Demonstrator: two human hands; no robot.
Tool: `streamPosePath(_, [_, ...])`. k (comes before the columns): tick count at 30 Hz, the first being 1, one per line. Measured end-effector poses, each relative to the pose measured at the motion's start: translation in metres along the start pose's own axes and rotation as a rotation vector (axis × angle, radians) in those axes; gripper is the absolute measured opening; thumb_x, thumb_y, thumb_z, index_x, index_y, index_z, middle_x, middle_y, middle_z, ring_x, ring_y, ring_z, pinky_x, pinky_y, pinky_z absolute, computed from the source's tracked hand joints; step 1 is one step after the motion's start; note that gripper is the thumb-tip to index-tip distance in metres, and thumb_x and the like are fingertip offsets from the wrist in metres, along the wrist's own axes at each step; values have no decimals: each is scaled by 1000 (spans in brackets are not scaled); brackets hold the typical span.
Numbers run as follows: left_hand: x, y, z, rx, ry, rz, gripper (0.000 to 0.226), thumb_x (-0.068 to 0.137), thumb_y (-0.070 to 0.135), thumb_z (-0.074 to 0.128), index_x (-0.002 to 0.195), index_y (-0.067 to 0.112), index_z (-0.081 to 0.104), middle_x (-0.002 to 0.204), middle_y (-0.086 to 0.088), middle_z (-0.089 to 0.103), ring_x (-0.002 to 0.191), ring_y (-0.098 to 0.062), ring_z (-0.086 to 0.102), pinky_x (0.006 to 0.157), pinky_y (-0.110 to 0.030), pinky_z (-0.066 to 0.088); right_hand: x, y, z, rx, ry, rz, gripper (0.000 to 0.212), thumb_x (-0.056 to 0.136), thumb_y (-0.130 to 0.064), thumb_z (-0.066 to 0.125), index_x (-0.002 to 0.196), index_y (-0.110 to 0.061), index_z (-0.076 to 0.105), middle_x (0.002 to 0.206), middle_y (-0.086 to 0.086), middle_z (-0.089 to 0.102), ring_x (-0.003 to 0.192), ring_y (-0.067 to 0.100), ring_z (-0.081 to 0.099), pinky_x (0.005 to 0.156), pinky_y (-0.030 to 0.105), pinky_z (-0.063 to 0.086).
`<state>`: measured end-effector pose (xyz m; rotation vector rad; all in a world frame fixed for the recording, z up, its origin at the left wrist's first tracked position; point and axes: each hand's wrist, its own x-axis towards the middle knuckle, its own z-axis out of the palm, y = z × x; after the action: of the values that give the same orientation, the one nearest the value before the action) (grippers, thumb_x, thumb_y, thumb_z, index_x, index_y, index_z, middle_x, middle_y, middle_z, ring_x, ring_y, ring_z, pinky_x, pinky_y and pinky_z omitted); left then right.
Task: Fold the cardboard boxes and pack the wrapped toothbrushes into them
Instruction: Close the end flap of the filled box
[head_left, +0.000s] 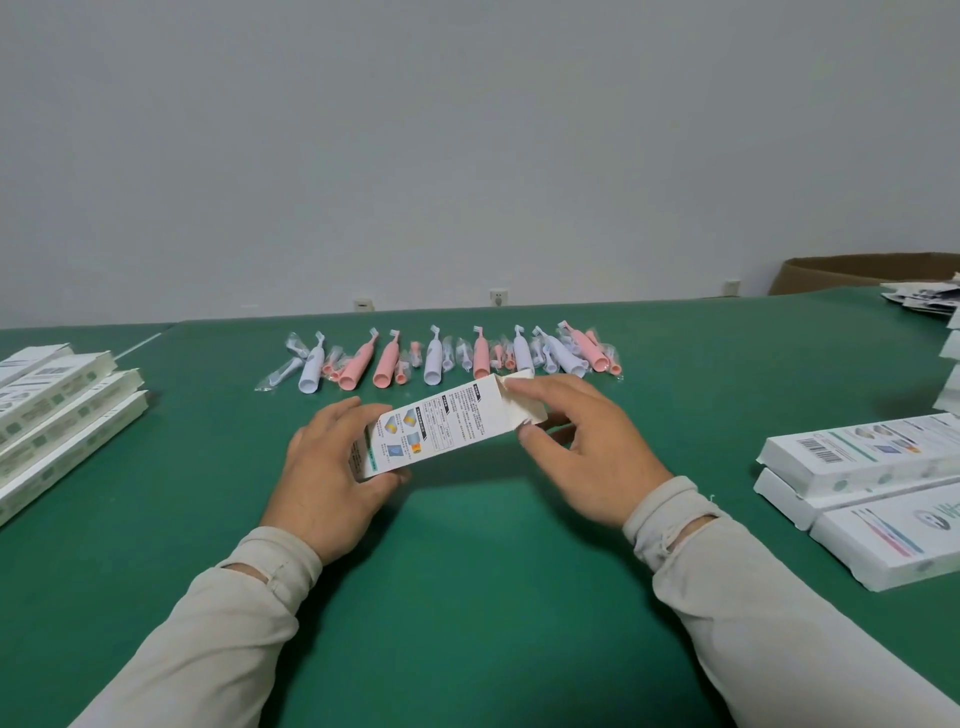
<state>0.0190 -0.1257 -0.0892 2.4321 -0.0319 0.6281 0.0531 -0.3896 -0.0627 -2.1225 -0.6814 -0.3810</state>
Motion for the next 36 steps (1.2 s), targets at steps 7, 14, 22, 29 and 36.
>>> streamPosePath(7, [0,2,-1,-22,26,38,62,75,19,84,129,34,58,140,0,52,137,-25,40,113,-50,32,-3,-9,8,109,41,12,33,101,-15,52,128,-26,66,108,-19,59,95,1,60,88,9,41])
streamPosePath(14, [0,2,0,-16,11,34,62,74,20,85,130,30,60,139,-1,52,136,-25,40,113,-48,33,-2,-11,6,87,113,1,30,97,-22,58,117,-43,52,111,-23,56,77,-6,54,69,4,41])
streamPosePath(22, [-1,4,-1,-7,-6,21,62,75,20,84,131,29,59,141,-2,51,137,-24,39,115,-47,31,-1,-6,10,85,89,-25,34,100,-19,56,131,-28,64,103,-15,58,96,-5,53,82,2,37])
streamPosePath(29, [0,3,-1,9,-5,-1,62,75,22,84,132,31,58,142,-1,50,135,-25,40,114,-47,32,-2,-8,10,140,130,-31,31,98,-16,60,126,-25,67,110,-22,57,98,-15,52,83,-2,36])
streamPosePath(36, [0,3,-1,-3,25,-2,60,76,21,84,130,31,59,139,-1,52,135,-24,40,114,-45,31,2,-13,13,425,254,90,31,91,-18,70,103,-44,59,94,-24,70,84,2,67,81,19,55])
